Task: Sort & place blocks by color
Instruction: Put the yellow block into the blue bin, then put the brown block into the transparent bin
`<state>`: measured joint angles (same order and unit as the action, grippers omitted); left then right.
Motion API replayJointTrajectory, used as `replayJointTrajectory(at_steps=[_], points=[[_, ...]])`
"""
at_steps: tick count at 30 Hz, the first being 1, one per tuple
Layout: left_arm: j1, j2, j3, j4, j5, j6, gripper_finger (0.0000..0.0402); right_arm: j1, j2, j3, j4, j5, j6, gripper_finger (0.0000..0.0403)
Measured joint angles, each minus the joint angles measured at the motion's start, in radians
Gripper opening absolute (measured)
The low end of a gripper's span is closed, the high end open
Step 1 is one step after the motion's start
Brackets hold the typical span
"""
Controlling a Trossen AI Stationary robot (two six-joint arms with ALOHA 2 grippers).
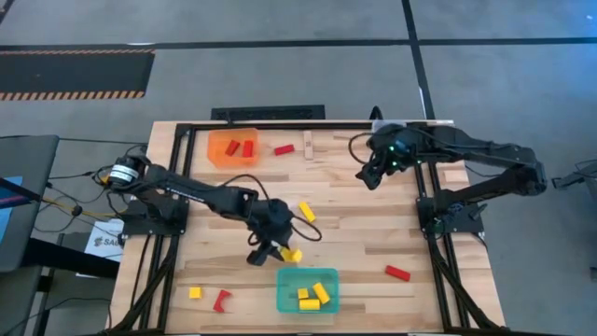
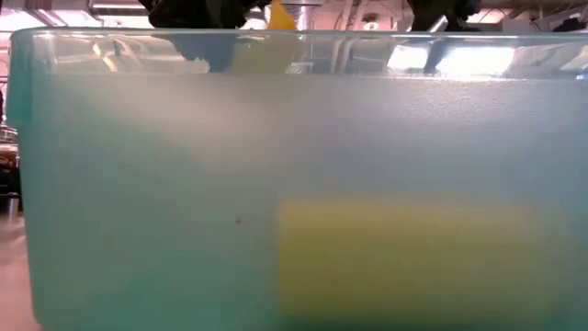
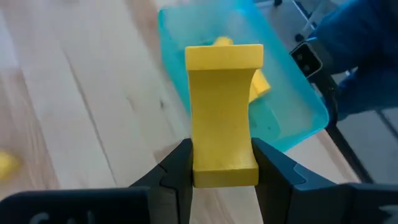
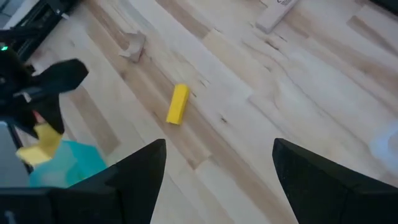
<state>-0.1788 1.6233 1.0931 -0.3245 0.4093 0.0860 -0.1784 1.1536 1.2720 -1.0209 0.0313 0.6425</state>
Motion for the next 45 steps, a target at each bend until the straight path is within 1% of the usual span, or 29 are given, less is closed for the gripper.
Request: replayJointTrajectory(at_steps=[2,5,9,12,14,16,20,24,27,29,32,35,39,42,45], points=[[-0.026,0.021,0.003,0.058,0.007,0.057,0.0102,0.016,0.012,0.000,0.016,0.018,0.036,0.0315],[-0.064,0.074,0.004,0.097,0.054,0.106,0.0102,0.038,0.027,-0.001,0.025,0.022,0.093,0.0315],[-0.096,0.142,0.047,0.077,0.066,0.120,0.0102,0.091,0.041,-0.001,0.032,0.024,0.168,0.0315],[-0.097,0.154,0.061,0.060,0.090,0.133,0.0106,0.130,0.046,0.000,0.033,0.041,0.217,0.0315],[-0.104,0.154,0.063,0.070,0.090,0.148,0.0131,0.154,0.045,0.000,0.037,0.071,0.236,0.0315],[-0.109,0.153,0.063,0.078,0.073,0.153,0.0166,0.167,0.045,0.000,0.035,0.086,0.255,0.0315],[-0.109,0.153,0.063,0.096,0.080,0.150,0.0231,0.180,0.045,0.000,0.034,0.087,0.274,0.0315],[-0.102,0.152,0.064,0.099,0.072,0.146,0.0272,0.194,0.045,0.000,0.033,0.087,0.274,0.0315],[-0.086,0.141,0.107,-0.007,0.024,0.131,0.0288,0.206,0.045,0.000,0.030,0.087,0.273,0.0315],[-0.070,0.132,0.164,-0.126,-0.053,0.139,0.0290,0.214,0.045,0.000,0.027,0.087,0.269,0.0315],[-0.041,0.132,0.257,-0.335,-0.146,0.194,0.0289,0.226,0.045,0.000,0.024,0.087,0.268,0.0315],[0.000,0.132,0.310,-0.466,-0.195,0.257,0.0285,0.232,0.045,0.000,0.021,0.087,0.265,0.0315],[0.090,0.120,0.306,-0.629,-0.222,0.332,0.0275,0.252,0.045,0.000,0.006,0.088,0.244,0.0315],[0.184,0.120,0.268,-0.712,-0.243,0.372,0.0265,0.270,0.045,0.000,-0.007,0.094,0.236,0.0315],[0.267,0.121,0.211,-0.713,-0.242,0.412,0.0256,0.281,0.045,0.000,-0.023,0.107,0.217,0.0315]])
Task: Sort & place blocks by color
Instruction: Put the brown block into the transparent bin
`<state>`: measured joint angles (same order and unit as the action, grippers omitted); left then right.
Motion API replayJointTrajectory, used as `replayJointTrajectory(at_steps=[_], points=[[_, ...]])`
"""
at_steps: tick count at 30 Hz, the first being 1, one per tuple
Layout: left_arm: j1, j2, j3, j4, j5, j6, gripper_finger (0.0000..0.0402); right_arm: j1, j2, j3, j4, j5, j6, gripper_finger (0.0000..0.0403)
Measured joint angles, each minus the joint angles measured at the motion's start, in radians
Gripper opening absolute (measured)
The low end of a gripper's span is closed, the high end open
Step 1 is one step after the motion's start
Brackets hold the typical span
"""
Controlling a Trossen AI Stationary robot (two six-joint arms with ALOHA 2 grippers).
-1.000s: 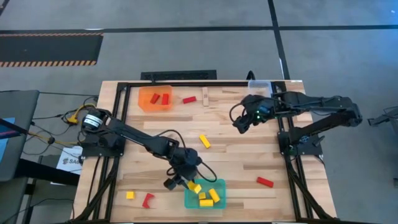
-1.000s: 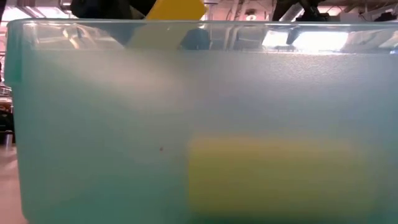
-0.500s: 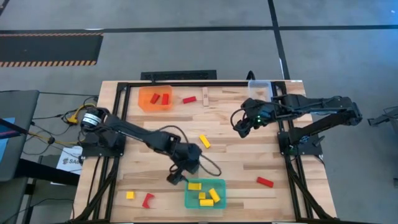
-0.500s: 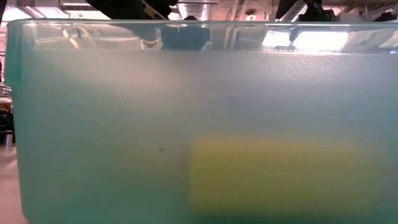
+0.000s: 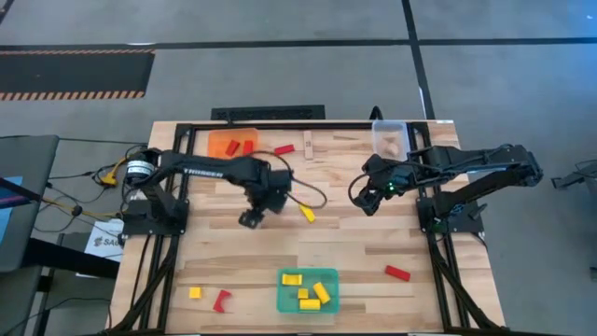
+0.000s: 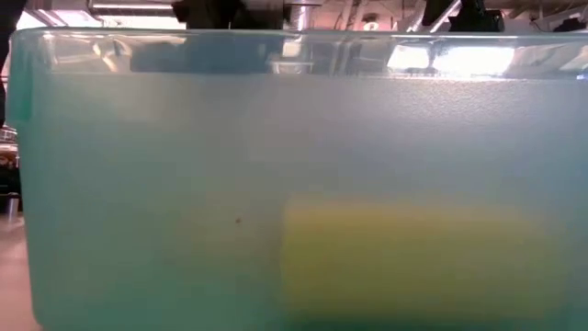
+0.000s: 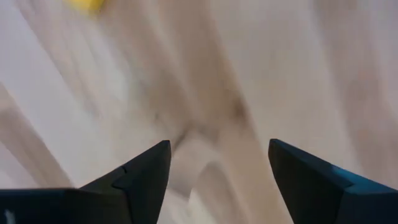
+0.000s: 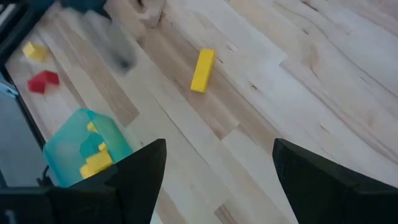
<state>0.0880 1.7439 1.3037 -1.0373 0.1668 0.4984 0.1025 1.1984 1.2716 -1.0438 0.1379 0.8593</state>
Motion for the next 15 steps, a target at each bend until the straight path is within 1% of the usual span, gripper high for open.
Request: replayJointTrajectory(at_steps=[3,6,9,15], points=[[0.047,0.000,-0.062,0.000,-0.002,0.071,0.0249,0.000,0.000,0.000,0.003,0.003,-0.031,0.0315],[0.065,0.000,-0.115,0.018,-0.019,0.154,0.0248,-0.010,0.000,0.000,0.003,0.003,-0.054,0.0315],[0.067,0.000,-0.149,0.030,-0.043,0.208,0.0249,-0.018,0.000,0.000,0.003,0.003,-0.079,0.0315],[0.044,0.001,-0.194,0.109,-0.028,0.257,0.0249,-0.046,0.000,0.000,0.003,-0.005,-0.120,0.0315]])
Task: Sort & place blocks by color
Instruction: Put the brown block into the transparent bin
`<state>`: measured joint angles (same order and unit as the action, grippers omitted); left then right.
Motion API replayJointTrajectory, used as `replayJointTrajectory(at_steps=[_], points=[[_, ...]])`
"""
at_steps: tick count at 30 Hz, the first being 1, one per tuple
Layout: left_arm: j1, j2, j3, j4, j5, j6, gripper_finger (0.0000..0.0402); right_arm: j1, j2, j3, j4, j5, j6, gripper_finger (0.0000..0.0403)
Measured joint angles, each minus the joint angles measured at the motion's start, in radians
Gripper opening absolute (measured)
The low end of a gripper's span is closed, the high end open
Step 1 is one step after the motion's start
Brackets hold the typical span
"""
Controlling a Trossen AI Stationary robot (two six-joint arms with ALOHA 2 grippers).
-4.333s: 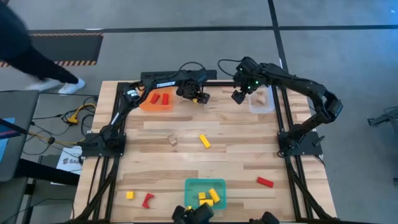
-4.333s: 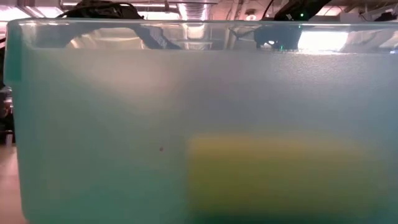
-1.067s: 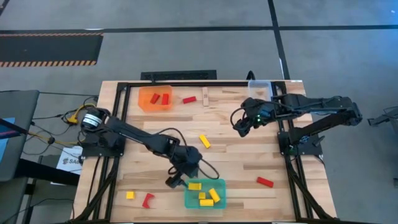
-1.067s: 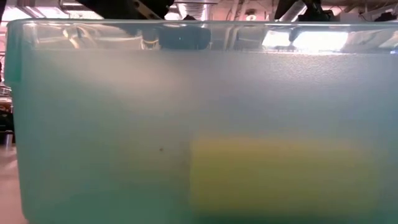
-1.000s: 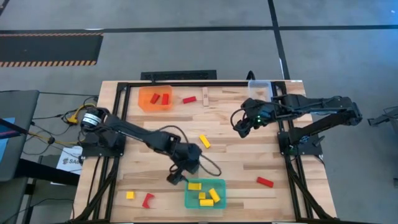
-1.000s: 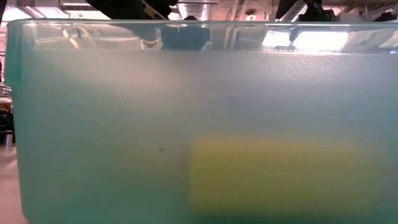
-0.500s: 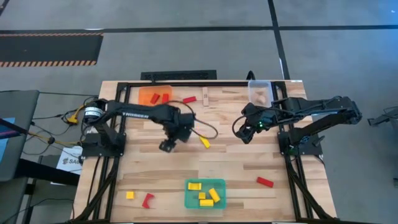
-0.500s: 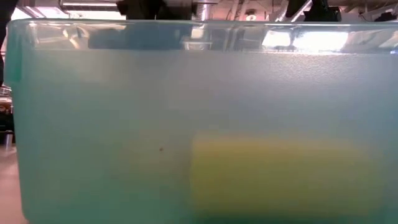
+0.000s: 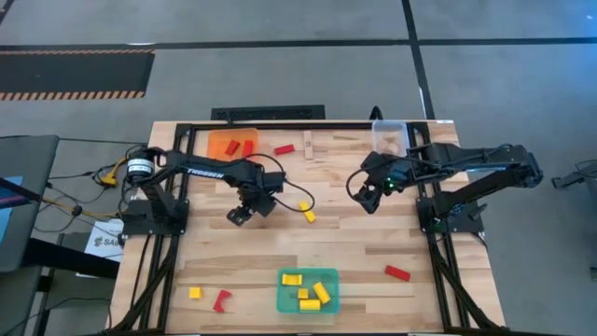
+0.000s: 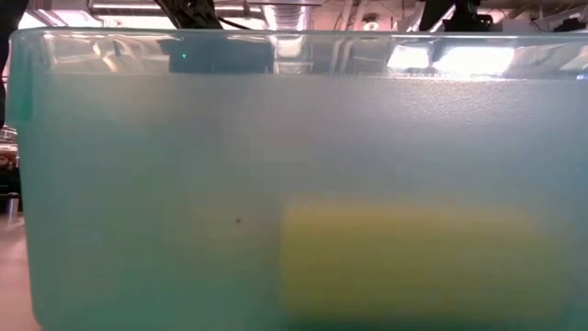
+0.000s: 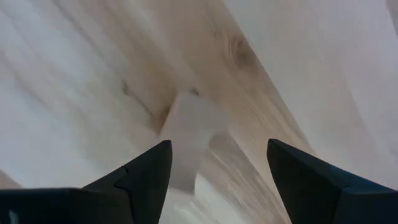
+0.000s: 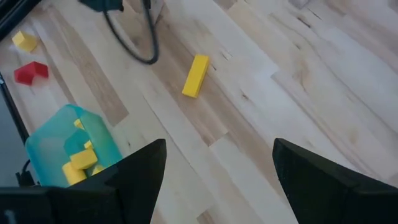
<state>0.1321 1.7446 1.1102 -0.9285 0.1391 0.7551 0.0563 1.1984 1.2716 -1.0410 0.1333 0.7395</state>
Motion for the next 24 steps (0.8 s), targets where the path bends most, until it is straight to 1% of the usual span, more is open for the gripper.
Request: replayJointTrajectory(at_steps=[5,9,11,14,17,19,24], points=[[-0.033,0.000,-0.004,0.104,-0.036,0.037,0.0250,-0.035,0.000,0.000,0.000,-0.004,-0.028,0.0315],[-0.043,0.008,-0.004,0.112,-0.058,0.113,0.0250,-0.064,0.000,0.000,0.000,-0.035,-0.045,0.0315],[-0.041,0.010,-0.005,0.103,-0.058,0.124,0.0250,-0.075,0.000,0.000,-0.001,-0.053,-0.052,0.0315],[-0.038,0.010,-0.019,0.136,-0.044,0.138,0.0250,-0.082,0.000,0.000,-0.001,-0.060,-0.065,0.0315],[-0.038,0.010,-0.047,0.155,-0.023,0.140,0.0250,-0.086,0.000,0.000,-0.001,-0.060,-0.067,0.0315],[-0.042,0.010,-0.081,0.205,-0.007,0.138,0.0250,-0.086,0.000,0.000,-0.001,-0.060,-0.068,0.0315],[-0.045,0.010,-0.102,0.254,-0.021,0.101,0.0242,-0.087,0.000,0.000,-0.001,-0.059,-0.071,0.0315]])
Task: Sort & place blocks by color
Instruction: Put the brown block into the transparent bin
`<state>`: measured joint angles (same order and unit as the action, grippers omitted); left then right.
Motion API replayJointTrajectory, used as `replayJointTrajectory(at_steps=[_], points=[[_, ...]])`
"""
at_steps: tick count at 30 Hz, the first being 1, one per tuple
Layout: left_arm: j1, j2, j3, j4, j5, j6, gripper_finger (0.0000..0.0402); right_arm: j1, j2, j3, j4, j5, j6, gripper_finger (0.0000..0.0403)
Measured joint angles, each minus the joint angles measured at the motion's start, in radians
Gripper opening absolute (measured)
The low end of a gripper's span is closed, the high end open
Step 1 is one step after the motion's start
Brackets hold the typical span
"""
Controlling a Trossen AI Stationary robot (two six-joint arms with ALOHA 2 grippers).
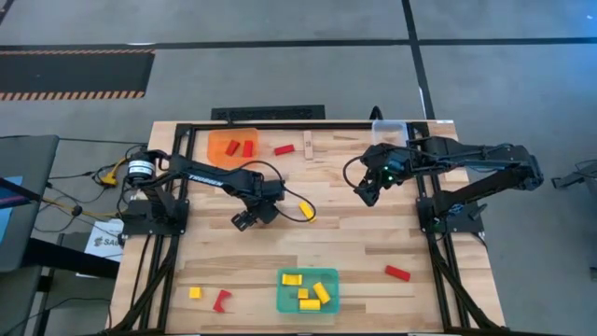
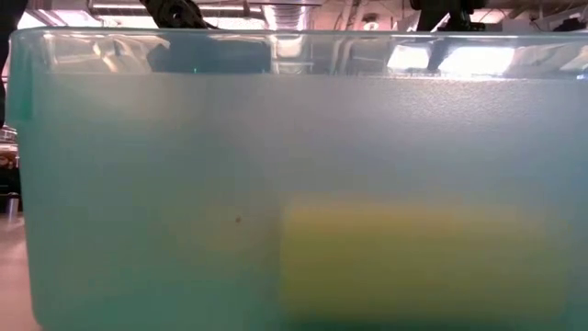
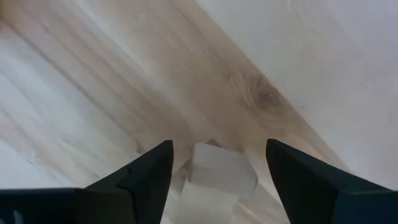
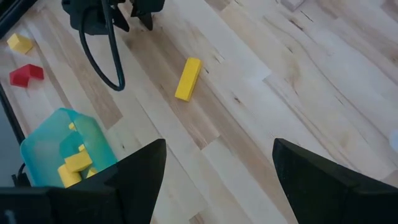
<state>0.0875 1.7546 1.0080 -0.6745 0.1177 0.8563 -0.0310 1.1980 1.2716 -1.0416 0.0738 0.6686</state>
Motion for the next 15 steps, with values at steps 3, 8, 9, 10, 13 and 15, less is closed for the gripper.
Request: replayJointTrajectory(at_steps=[3,8,9,10,13,15], points=[[0.003,0.000,0.000,0.004,-0.022,0.012,0.0214,-0.013,0.000,0.000,0.000,0.000,0.000,0.0315],[0.015,0.000,0.000,0.004,-0.037,0.015,0.0142,-0.039,0.000,0.000,0.000,0.000,0.000,0.0315],[0.018,0.000,0.000,0.004,-0.036,0.015,0.0128,-0.040,0.000,0.000,0.000,0.000,0.000,0.0315],[0.022,-0.001,0.000,0.003,-0.035,0.020,0.0115,-0.043,0.000,0.000,0.000,0.000,0.000,0.0315],[0.030,-0.001,0.000,0.005,-0.035,0.020,0.0103,-0.044,0.000,0.000,0.000,0.000,0.000,0.0315],[0.035,-0.001,0.006,0.019,-0.042,-0.025,0.0103,-0.044,0.000,0.000,0.000,0.000,0.000,0.0315]])
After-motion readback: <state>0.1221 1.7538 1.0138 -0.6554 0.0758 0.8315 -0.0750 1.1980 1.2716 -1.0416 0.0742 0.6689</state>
